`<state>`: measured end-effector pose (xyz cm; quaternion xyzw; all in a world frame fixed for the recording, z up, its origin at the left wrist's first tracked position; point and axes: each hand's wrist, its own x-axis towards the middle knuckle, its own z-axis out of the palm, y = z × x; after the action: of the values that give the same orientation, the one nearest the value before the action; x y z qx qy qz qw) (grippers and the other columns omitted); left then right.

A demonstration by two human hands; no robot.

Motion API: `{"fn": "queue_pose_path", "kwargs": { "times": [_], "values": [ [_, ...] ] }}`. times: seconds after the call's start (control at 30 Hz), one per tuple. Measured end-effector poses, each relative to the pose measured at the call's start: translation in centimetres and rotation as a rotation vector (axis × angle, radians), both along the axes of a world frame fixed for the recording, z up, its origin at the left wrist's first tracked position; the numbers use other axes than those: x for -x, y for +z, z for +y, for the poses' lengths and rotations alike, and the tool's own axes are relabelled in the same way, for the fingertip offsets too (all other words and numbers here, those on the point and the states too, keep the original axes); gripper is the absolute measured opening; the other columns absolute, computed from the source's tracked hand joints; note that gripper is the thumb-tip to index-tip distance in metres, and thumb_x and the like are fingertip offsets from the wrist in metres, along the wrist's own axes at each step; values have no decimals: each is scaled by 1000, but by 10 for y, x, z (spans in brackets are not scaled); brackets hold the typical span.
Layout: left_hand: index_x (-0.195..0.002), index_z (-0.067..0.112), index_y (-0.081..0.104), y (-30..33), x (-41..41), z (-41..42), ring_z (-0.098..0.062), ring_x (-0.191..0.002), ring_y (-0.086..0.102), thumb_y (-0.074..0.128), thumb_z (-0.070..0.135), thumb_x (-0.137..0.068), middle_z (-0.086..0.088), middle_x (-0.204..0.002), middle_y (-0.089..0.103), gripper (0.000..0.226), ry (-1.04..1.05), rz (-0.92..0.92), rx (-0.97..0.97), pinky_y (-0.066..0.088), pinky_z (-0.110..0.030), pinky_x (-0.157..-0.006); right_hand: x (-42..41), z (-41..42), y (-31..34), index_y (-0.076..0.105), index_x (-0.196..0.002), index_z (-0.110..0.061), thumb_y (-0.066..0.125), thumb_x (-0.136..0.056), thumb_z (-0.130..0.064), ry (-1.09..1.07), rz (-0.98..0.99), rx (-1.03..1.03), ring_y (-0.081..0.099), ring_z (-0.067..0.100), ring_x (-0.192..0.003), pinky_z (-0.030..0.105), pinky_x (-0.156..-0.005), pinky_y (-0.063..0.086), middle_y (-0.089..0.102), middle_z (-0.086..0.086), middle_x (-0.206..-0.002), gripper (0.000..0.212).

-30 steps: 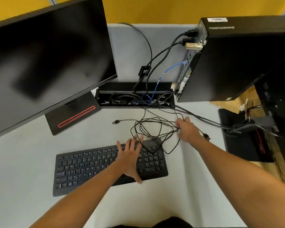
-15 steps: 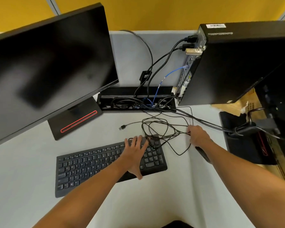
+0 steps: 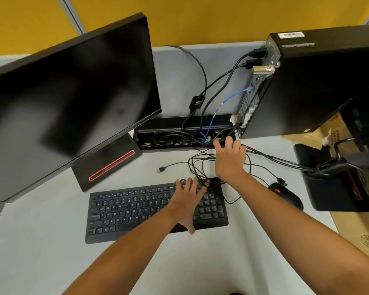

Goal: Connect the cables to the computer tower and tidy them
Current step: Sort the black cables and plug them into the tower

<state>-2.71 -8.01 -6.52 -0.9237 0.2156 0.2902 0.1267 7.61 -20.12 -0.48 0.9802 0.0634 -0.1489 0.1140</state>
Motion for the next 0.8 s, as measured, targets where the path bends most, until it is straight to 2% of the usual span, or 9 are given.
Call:
{"fn": "queue_pose_path", "kwargs": {
  "times": [0.07, 0.13, 0.27, 0.37, 0.47, 0.57, 0.63, 0.7, 0.8],
  "values": [
    [-150, 16, -9, 0, -3, 0, -45, -142, 2, 76, 71, -47, -26, -154, -4, 144, -33, -19, 4, 13, -67, -108, 2, 11, -1, 16, -146, -27, 68, -76, -22, 83, -111, -57, 36, 28, -116, 35, -95, 33, 30, 10, -134, 87],
    [-150, 16, -9, -2, -4, 0, -44, -141, 4, 76, 71, -46, -25, -154, -2, 145, -54, -33, 24, 14, -67, -108, 5, 23, -10, 26, -143, -24, 66, -80, -25, 181, -155, -170, 38, 30, -118, 36, -95, 35, 35, 12, -134, 75],
    [-150, 22, -3, -3, -9, 10, -37, -137, 16, 76, 71, -47, -17, -153, 9, 139, -54, -12, 150, 22, -61, -108, 9, 16, -44, 44, -130, -18, 53, -92, -30, 93, 331, -350, 49, 31, -112, 39, -91, 44, 49, 12, -123, 41],
    [-148, 24, 20, 11, -25, 31, -27, -128, 32, 72, 68, -60, -7, -142, 33, 112, 174, 63, 402, 31, -49, -105, -1, -5, -48, 53, -111, -14, 56, -88, -16, 33, 381, -514, 58, 28, -93, 33, -77, 49, 60, 9, -102, 24],
    [-140, 22, 38, 22, -48, 48, -25, -127, 38, 68, 60, -74, -4, -138, 39, 82, 457, -10, 572, 34, -46, -104, -21, -9, -23, 55, -93, -10, 56, -89, -13, -61, 293, -825, 54, 23, -74, 29, -66, 42, 57, 4, -76, 5],
    [-139, 23, 38, 29, -70, 39, -21, -128, 40, 75, 50, -73, -2, -139, 40, 81, 673, 8, 824, 36, -44, -105, -35, -2, 21, 56, -95, -3, 53, -95, -9, -175, 440, -1208, 53, 19, -57, 30, -60, 47, 56, 8, -66, 7],
    [-137, 21, 43, 39, -79, 18, -14, -122, 43, 78, 44, -73, -1, -135, 43, 76, 797, 127, 1019, 39, -34, -103, -40, -4, 43, 58, -97, -7, 56, -95, -18, -191, 452, -1327, 53, 17, -55, 27, -56, 48, 58, 7, -66, 11],
    [-128, 19, 53, 44, -82, -5, -12, -117, 42, 75, 36, -79, 2, -127, 44, 55, 839, 185, 1132, 37, -28, -103, -42, -13, 55, 59, -103, -8, 59, -95, -20, -192, 460, -1405, 58, 15, -59, 27, -58, 51, 62, 6, -73, 15],
    [-119, 22, 61, 46, -83, -26, -14, -119, 45, 72, 33, -83, 2, -130, 48, 39, 779, 156, 1237, 38, -27, -102, -43, -30, 59, 57, -108, -6, 59, -92, 0, -181, 506, -1417, 70, 19, -79, 26, -69, 57, 66, 10, -86, 17]
  ]
}}
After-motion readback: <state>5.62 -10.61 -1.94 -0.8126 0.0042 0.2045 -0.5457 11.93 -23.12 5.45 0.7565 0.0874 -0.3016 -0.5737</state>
